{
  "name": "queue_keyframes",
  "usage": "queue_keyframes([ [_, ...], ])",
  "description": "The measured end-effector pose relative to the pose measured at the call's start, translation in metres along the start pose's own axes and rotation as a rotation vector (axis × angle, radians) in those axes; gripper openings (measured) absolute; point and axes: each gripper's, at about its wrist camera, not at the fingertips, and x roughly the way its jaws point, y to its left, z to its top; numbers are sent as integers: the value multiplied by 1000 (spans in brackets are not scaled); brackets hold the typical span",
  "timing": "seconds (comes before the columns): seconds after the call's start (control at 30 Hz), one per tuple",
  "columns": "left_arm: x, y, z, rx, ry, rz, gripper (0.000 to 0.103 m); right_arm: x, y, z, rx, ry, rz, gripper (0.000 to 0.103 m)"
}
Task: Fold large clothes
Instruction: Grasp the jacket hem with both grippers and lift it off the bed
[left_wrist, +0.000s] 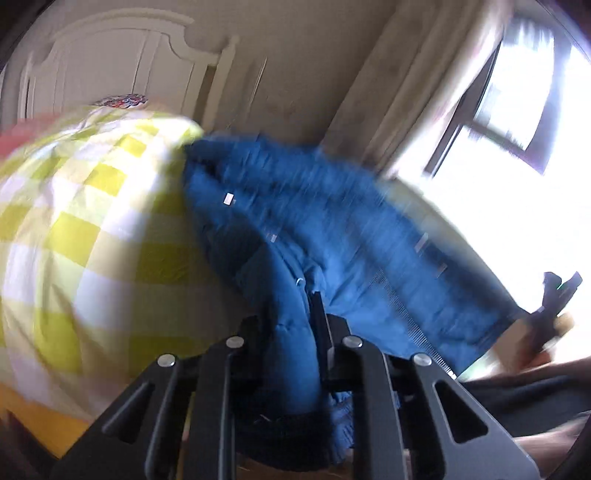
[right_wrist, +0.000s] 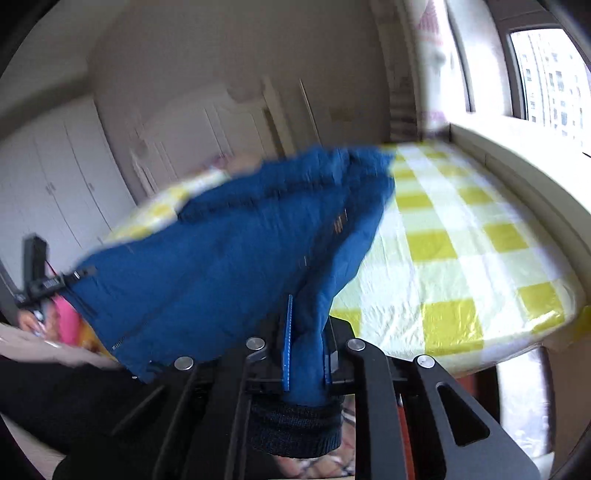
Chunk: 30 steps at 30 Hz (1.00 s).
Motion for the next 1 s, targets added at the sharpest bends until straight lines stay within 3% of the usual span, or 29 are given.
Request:
queue_keyframes([
  [0.17, -95, -24, 35, 3, -246, -198, 18, -97, 35, 55, -73, -287, 122, 17],
  [0.27, -114, -29, 62, 0, -316, -307, 21, -108, 47, 90, -99, -359, 150, 17],
  [0.33, -102, -23, 82, -49, -296, -325, 24, -88, 45, 113, -78, -328, 146, 18],
  [0.43, -41, 3, 113, -179, -158, -282, 34, -7, 25, 146, -26, -151, 88, 19],
  [0.47, -7, 20, 119, -250, -95, -259, 43, 18, 17, 150, 5, -102, 76, 20],
  [0.5, 23, 38, 122, -313, -40, -229, 52, 57, 0, 151, 65, -21, 44, 21],
  [0.6, 95, 99, 116, -505, 51, -123, 65, 143, -54, 136, 233, 158, -50, 30],
  [0.63, 101, 114, 115, -535, 47, -64, 68, 161, -73, 128, 289, 193, -66, 39],
  [0.67, 107, 136, 112, -583, 26, 28, 73, 173, -93, 119, 352, 210, -81, 66],
  [0.7, 108, 158, 108, -637, 8, 65, 74, 178, -108, 115, 407, 209, -72, 95],
  [0.77, 105, 179, 101, -694, 1, 99, 74, 172, -140, 105, 530, 159, -12, 99],
  [0.83, 93, 179, 101, -627, -14, 161, 74, 158, -153, 111, 530, 112, -20, 99],
  [0.9, 88, 166, 109, -504, -12, 192, 85, 145, -152, 123, 455, 89, -53, 99],
  [1.0, 94, 137, 122, -353, 30, 116, 100, 145, -135, 141, 336, 100, -45, 99],
])
